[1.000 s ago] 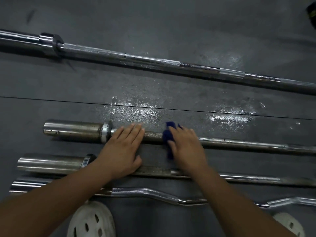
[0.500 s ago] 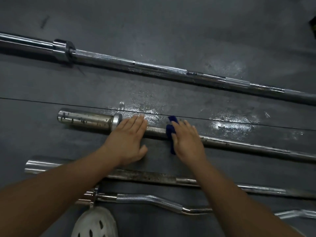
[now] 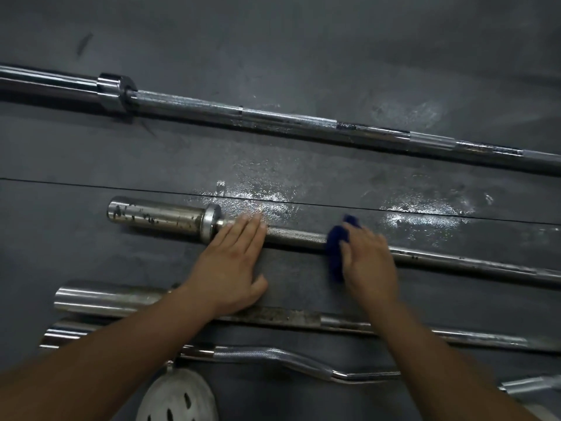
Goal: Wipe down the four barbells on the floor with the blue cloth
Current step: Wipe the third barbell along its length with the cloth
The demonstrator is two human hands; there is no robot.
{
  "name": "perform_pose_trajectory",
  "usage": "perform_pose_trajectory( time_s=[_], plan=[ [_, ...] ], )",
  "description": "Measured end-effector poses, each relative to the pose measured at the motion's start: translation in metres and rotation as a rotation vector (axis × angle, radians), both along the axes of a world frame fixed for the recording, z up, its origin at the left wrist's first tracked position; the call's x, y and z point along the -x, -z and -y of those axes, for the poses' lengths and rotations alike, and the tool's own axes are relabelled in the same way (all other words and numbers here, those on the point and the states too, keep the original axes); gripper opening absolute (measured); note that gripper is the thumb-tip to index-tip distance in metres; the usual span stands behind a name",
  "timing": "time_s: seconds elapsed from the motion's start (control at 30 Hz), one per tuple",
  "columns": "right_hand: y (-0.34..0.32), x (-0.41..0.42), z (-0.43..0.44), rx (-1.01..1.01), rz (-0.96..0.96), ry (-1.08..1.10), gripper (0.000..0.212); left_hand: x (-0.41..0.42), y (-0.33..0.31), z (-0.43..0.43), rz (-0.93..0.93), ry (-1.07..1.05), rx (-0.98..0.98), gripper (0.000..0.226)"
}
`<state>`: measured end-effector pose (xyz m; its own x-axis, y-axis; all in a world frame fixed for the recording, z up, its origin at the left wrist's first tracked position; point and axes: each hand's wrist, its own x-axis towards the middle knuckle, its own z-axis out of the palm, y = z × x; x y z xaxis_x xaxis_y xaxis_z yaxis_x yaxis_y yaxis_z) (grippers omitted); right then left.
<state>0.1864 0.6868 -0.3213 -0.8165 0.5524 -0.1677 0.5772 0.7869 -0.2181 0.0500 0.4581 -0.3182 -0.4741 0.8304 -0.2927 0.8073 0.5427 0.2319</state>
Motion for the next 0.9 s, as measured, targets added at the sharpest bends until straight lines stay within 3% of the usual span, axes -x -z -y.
perform_pose_trajectory(
  time_s=[0.03, 0.1, 0.2, 0.27, 0.37, 0.47, 0.57, 0.67, 0.77, 0.83, 0.9],
  plan=[
    [-0.001, 0.002, 0.01, -0.008, -0.021, 0.118, 0.032, -0.003, 0.0, 0.002, -0.002, 0.003, 0.01, 0.093],
    [0.0, 0.024, 0.05, 0.01, -0.063, 0.135, 0.025, -0.012, -0.002, 0.003, -0.012, -0.012, 0.017, 0.094],
    [-0.005, 0.054, 0.089, 0.142, -0.054, -0.189, 0.033, -0.02, -0.004, 0.008, -0.008, -0.028, 0.011, 0.089],
    [-0.008, 0.051, 0.068, 0.176, 0.01, -0.249, 0.037, -0.019, -0.005, 0.015, -0.021, -0.008, 0.01, 0.086],
    [-0.004, 0.011, 0.041, 0.058, -0.004, 0.006, 0.041, -0.019, -0.005, 0.023, -0.033, 0.017, 0.012, 0.085],
    [0.0, 0.007, 0.082, 0.004, 0.012, 0.128, 0.04, -0.028, -0.005, 0.027, -0.015, 0.01, 0.009, 0.087],
    [0.003, 0.035, 0.122, 0.057, -0.003, -0.073, 0.048, -0.036, -0.008, 0.033, 0.016, 0.009, 0.004, 0.086],
    [-0.005, 0.035, 0.097, 0.046, 0.062, -0.272, 0.041, -0.031, -0.011, 0.038, -0.012, 0.04, -0.008, 0.082],
    [-0.003, -0.009, 0.058, -0.08, 0.024, -0.06, 0.043, -0.022, -0.013, 0.041, -0.079, 0.001, -0.009, 0.081],
    [0.0, -0.03, 0.057, -0.05, -0.046, 0.136, 0.049, -0.021, -0.011, 0.044, -0.11, -0.01, 0.028, 0.083],
    [0.007, -0.016, 0.08, 0.016, -0.104, 0.248, 0.039, -0.024, -0.008, 0.045, -0.116, -0.005, 0.051, 0.085]
  ],
)
